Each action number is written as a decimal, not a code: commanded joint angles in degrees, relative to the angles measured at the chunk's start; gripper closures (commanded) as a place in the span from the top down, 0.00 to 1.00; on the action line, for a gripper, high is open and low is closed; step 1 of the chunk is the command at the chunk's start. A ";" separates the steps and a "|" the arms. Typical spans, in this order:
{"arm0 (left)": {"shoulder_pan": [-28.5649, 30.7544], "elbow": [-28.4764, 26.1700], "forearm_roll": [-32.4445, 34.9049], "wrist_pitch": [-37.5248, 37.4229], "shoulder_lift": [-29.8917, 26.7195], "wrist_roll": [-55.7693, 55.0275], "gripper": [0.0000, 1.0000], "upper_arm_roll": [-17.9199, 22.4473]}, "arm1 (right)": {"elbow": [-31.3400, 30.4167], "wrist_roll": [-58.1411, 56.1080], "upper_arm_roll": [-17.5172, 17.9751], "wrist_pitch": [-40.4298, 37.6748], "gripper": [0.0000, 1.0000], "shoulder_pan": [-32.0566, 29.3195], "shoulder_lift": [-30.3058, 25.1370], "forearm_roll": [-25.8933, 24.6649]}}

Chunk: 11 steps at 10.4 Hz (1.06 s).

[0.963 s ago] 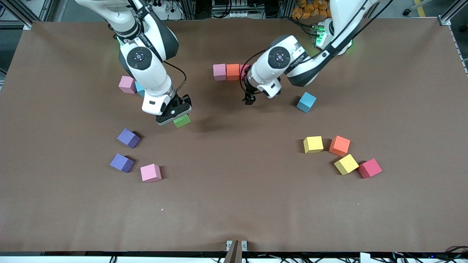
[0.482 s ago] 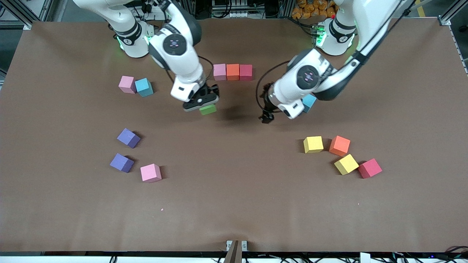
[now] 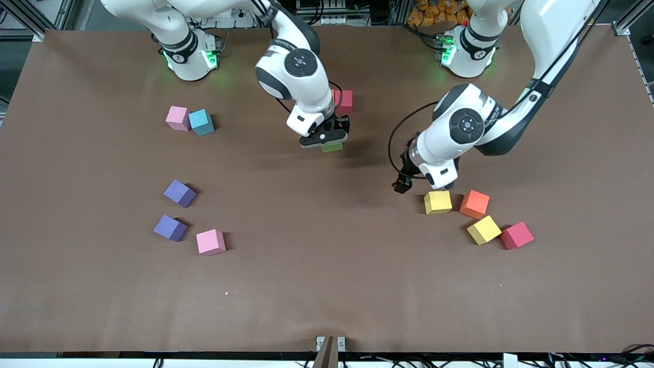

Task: Form number 2 with 11 blocks
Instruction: 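Carry green centrally with the right gripper while the left gripper reaches yellow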

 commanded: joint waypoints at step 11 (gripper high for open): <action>-0.77 5.34 9.06 -2.45 2.82 56.65 1.00 9.65 | -0.95 13.31 -7.19 -0.47 0.27 15.63 2.86 -1.21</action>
